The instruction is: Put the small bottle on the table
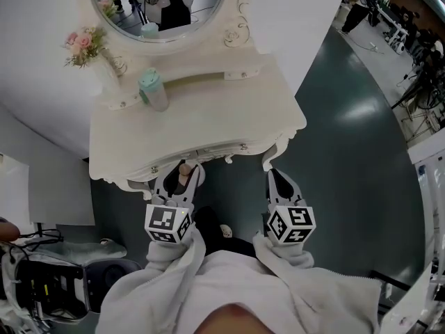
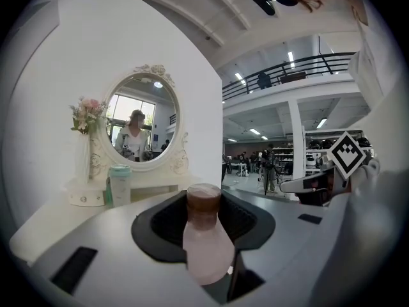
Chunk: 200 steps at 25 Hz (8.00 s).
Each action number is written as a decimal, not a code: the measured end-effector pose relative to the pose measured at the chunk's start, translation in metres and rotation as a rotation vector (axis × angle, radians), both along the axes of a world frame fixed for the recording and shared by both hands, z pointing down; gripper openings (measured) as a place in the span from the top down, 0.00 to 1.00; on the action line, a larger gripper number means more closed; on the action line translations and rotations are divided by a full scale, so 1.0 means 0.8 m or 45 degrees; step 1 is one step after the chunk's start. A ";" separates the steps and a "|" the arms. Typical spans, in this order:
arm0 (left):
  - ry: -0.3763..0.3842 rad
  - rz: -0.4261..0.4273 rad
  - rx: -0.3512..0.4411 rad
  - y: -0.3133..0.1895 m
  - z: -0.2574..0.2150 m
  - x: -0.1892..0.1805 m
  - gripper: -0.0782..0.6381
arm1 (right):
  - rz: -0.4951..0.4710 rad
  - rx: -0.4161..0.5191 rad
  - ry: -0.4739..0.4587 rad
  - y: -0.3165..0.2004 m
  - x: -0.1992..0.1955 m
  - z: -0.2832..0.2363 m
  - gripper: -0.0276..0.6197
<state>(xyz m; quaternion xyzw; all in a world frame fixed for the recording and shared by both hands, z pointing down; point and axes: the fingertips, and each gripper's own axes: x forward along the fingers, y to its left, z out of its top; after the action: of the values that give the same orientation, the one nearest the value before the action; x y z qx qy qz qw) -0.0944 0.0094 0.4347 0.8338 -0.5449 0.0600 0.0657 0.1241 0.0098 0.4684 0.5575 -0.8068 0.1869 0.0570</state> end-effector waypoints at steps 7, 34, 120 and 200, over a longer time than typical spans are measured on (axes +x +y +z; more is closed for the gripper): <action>-0.016 0.022 -0.025 0.003 0.010 0.005 0.67 | 0.040 -0.035 -0.028 0.012 0.010 0.016 0.90; 0.046 0.130 -0.010 -0.269 -0.014 0.029 0.67 | 0.092 0.010 0.031 -0.256 0.019 -0.022 0.90; -0.084 0.084 -0.061 -0.663 0.060 0.169 0.67 | -0.032 -0.253 0.106 -0.456 0.076 0.044 0.90; 0.011 -0.322 -0.084 -0.410 -0.016 -0.026 0.87 | -0.453 0.045 0.048 -0.483 -0.047 -0.052 0.90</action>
<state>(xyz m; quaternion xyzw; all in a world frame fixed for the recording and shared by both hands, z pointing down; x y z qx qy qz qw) -0.1154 -0.3183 0.4218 0.7559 -0.6433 0.0655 0.1025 0.0869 -0.3765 0.4269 0.4101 -0.8948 0.1492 0.0944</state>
